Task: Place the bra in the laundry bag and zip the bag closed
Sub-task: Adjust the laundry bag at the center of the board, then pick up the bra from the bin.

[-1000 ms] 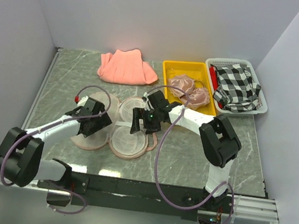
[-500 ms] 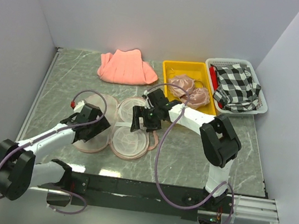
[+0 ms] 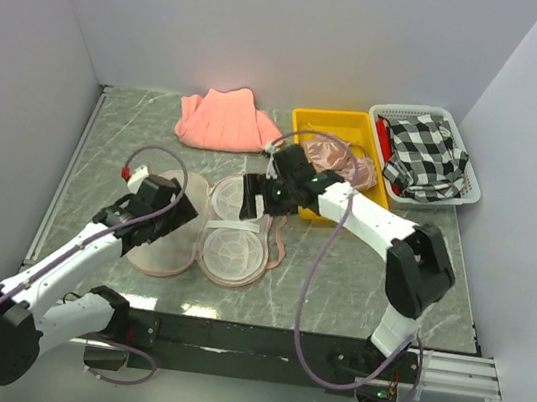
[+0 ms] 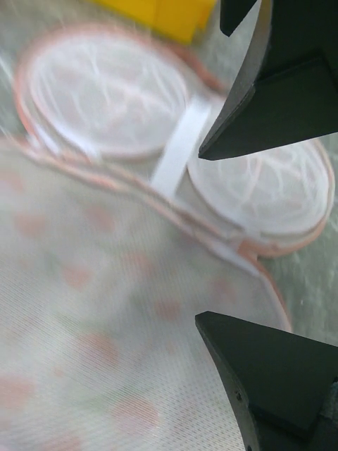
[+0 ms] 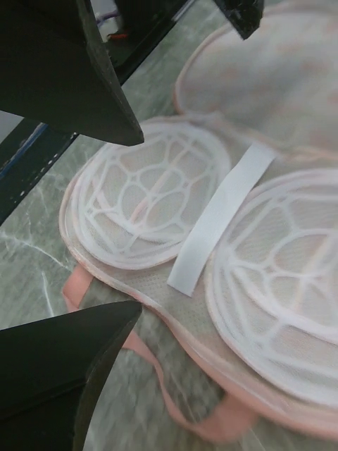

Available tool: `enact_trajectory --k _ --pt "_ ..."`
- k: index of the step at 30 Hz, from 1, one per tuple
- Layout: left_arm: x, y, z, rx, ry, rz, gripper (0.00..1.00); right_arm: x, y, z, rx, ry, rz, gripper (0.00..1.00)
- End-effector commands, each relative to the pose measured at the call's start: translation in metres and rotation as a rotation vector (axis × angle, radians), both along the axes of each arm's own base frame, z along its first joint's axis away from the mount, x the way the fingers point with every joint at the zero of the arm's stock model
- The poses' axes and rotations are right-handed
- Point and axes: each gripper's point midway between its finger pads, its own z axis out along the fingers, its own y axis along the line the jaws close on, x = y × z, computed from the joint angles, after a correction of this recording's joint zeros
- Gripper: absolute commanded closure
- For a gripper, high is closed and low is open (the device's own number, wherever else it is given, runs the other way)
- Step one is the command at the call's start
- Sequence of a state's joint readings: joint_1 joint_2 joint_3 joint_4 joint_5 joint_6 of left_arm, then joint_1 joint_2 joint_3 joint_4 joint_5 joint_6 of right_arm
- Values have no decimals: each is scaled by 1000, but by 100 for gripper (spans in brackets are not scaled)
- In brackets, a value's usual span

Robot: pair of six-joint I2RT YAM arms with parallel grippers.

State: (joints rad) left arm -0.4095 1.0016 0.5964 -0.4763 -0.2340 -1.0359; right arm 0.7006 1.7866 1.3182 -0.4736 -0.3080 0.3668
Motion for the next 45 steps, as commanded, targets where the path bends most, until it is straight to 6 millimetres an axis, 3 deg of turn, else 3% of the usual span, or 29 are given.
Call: enact_trajectory --k 1,4,5,8,9,11,12,16,21,25,26,29,33,37,45 --pt "17 4 55 43 -130 -22 3 39 -17 86 10 -262 -119 0" --pt "24 -2 73 48 -161 -63 3 64 -49 116 19 -357 -277 0" --pt "27 -2 77 52 -167 -69 3 79 -69 128 49 -377 -362 0" --pt "33 -10 92 27 -207 -99 3 102 -108 141 107 -351 -532 0" --pt "34 -14 96 12 -216 -111 3 118 -134 144 125 -339 -597 0" --pt "38 -19 105 -9 -254 -128 3 134 -151 146 180 -295 -662 0" --pt "39 -21 109 -16 -264 -135 3 146 -172 145 186 -289 -713 0" --pt "43 -26 115 -32 -275 -147 3 176 -183 134 222 -202 -692 0" --pt "46 -34 121 -32 -297 -211 3 217 -193 126 84 -163 -703 0" --pt "42 -33 115 5 -256 -244 3 208 -193 118 113 -198 -712 0" --pt "41 -31 114 14 -252 -241 3 186 -197 106 105 -177 -713 0" --pt "38 -30 111 15 -253 -246 3 158 -205 93 73 -178 -703 0" --pt "37 -39 110 -21 -267 -283 3 151 -204 78 46 -135 -676 0" --pt "40 -39 108 -10 -255 -282 3 173 -194 61 101 -99 -675 5" --pt "41 -34 103 16 -217 -262 3 227 -195 58 94 -132 -740 15"
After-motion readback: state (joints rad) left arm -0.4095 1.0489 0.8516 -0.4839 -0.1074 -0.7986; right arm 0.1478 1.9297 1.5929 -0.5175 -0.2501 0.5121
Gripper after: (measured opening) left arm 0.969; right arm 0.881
